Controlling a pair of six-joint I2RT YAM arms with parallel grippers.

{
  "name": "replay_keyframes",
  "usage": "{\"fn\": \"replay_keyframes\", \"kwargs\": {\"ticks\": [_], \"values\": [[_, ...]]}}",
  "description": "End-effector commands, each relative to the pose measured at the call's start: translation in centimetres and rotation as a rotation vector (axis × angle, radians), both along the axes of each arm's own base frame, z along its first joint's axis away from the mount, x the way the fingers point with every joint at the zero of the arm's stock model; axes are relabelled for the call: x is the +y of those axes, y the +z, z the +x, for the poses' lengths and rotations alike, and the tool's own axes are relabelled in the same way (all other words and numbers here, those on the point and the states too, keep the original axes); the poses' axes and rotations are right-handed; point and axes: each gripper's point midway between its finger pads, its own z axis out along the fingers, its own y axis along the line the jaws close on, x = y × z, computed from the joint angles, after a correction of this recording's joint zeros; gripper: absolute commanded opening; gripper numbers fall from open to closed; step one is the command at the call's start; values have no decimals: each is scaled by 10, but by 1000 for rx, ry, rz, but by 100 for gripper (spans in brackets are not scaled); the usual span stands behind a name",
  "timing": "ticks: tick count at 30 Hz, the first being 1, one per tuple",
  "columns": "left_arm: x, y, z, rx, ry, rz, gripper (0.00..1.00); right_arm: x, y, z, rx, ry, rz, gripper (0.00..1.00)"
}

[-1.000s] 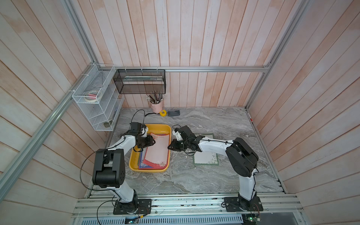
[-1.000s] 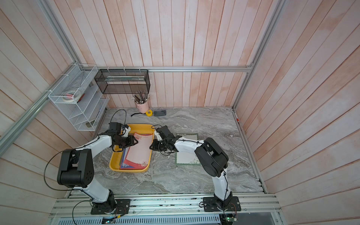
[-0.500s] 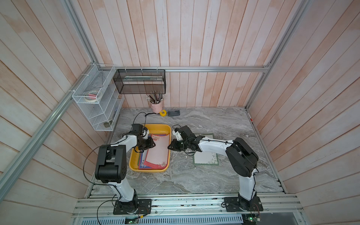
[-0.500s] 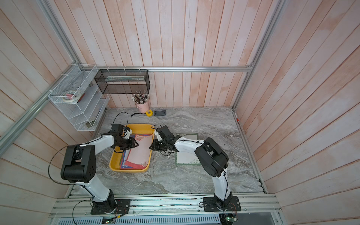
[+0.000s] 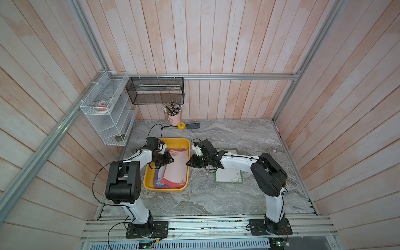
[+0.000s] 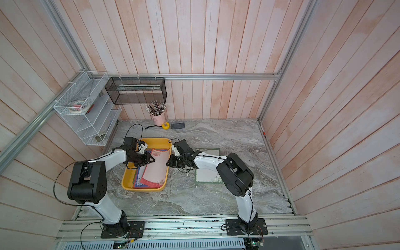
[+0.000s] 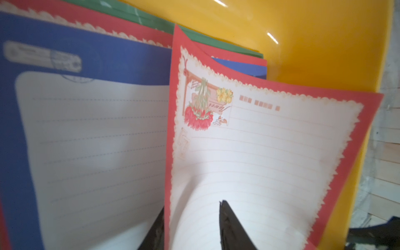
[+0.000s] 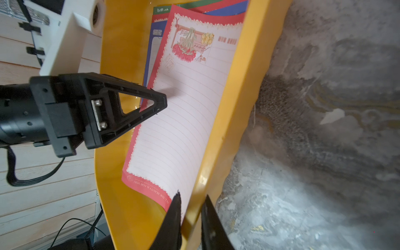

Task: Take out the stationery paper from the storage box
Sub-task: Pick up the stationery paper from the storage box.

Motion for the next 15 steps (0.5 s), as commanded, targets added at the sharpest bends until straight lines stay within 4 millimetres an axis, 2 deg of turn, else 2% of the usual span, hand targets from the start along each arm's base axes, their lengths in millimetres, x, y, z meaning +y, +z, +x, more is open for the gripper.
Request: {"fn": "replay_keyframes", "kwargs": {"ticks": [1,8,15], "values": [[-7,12,8,-35,-7,-61,39,2,-1,7,-10,-8,13,19],[-9,7,5,-10,-8,-72,38,4,-1,7,-5,-2,17,19],[-9,-1,3,23,-7,-72,48,5,-1,7,-7,-2,17,19]]}}
